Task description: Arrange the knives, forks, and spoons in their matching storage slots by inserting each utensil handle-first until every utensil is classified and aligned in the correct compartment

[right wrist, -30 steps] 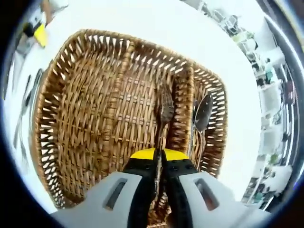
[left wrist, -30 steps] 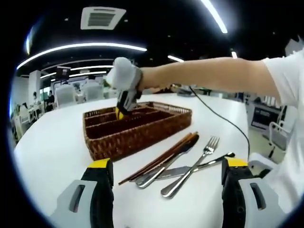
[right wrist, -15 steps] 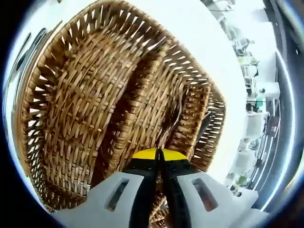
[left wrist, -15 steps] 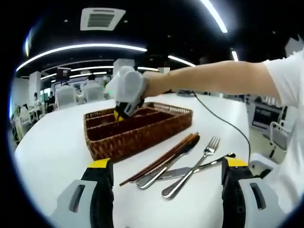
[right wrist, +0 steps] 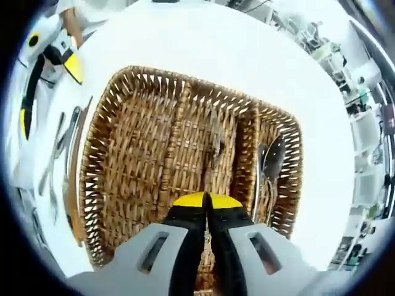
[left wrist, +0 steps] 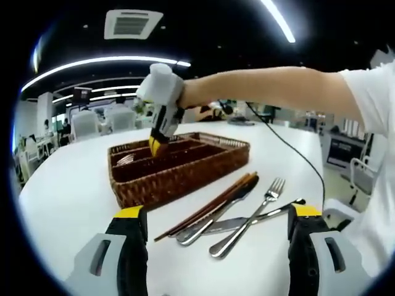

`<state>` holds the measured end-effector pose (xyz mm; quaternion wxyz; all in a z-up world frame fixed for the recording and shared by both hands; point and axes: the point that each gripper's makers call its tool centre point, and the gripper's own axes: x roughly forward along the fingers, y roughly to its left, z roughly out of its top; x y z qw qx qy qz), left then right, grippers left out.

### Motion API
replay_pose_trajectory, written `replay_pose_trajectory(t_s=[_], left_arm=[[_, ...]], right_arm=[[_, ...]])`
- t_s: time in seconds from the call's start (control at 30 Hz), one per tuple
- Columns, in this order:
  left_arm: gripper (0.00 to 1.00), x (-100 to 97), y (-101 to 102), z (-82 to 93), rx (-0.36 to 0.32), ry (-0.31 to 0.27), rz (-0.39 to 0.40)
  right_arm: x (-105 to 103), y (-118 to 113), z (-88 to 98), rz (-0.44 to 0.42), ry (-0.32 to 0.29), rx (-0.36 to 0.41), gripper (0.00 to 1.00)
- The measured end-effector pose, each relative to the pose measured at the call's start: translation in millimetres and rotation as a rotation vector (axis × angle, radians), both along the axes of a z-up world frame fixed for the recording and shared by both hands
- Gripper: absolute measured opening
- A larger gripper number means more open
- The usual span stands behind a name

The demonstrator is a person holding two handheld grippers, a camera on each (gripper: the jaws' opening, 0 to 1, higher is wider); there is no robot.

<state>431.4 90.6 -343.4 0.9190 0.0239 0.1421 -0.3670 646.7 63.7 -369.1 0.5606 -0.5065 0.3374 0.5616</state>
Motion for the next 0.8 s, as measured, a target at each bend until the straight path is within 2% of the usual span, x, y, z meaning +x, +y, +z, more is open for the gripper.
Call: replay_pose_trajectory(t_s=[0.03, 0.07, 0.1, 0.17, 0.3, 0.33, 0.37, 0.43, 0.47, 0.5, 0.53, 0.6, 0.63, 0.67, 0.73, 0.8], left_arm=[[0.95, 0.3, 0, 0.1, -0.001, 0.000, 0.001], [0.95, 0.5, 1, 0.0, 0.000, 0.001, 0.001], [0.95, 0.8, 1, -0.2, 0.000, 0.001, 0.001], [0.95, 0.8, 1, -0.5, 0.002, 0.002, 0.001], [0.95, 1.0, 0, -0.9, 0.001, 0.004, 0.000], [0.95, 1.0, 1, -1.1, 0.002, 0.005, 0.001], [0.95, 1.0, 1, -1.4, 0.002, 0.005, 0.001], [0.95, 1.0, 1, -1.7, 0.001, 0.006, 0.002], [0.95, 1.0, 2, -2.3, 0.001, 0.007, 0.003], [0.95, 1.3, 3, -3.2, 0.000, 0.010, 0.005], [0.95, 1.5, 3, -4.0, 0.001, 0.012, 0.005], [0.95, 2.4, 3, -5.9, 0.002, 0.016, 0.006], [0.95, 2.7, 2, -6.4, 0.002, 0.018, 0.004], [0.95, 2.9, 2, -6.3, 0.002, 0.017, 0.003], [0.95, 3.0, 0, -5.5, -0.001, 0.016, 0.000], [0.95, 2.7, -1, -5.2, -0.003, 0.015, 0.000]], right_arm=[[-2, -1, -2.0, -0.003, 0.025, -0.004, 0.00], [1, -1, -2.5, 0.006, 0.020, -0.004, 0.00], [4, -2, -6.3, -0.032, 0.064, -0.007, 0.00], [9, -1, -8.7, -0.046, 0.076, -0.010, 0.00], [16, 1, -9.5, -0.097, 0.070, 0.004, 0.00], [22, 0, -9.1, -0.094, 0.035, -0.005, 0.00], [26, -2, -7.8, -0.085, 0.005, -0.016, 0.00], [22, -1, -7.2, -0.072, 0.022, 0.000, 0.01], [15, 2, -5.2, -0.054, 0.058, 0.029, 0.01], [14, 1, -3.9, -0.049, 0.049, 0.025, 0.01], [12, 2, -2.8, -0.004, 0.041, 0.031, 0.04], [4, -1, -3.1, 0.028, 0.048, 0.017, 0.07], [0, 0, -3.5, 0.076, 0.045, 0.016, 0.07], [-4, -3, -4.6, 0.078, 0.059, 0.005, 0.08], [-3, -9, -6.9, 0.104, 0.037, -0.032, 0.08], [-4, -12, -8.4, 0.102, 0.049, -0.037, 0.08]])
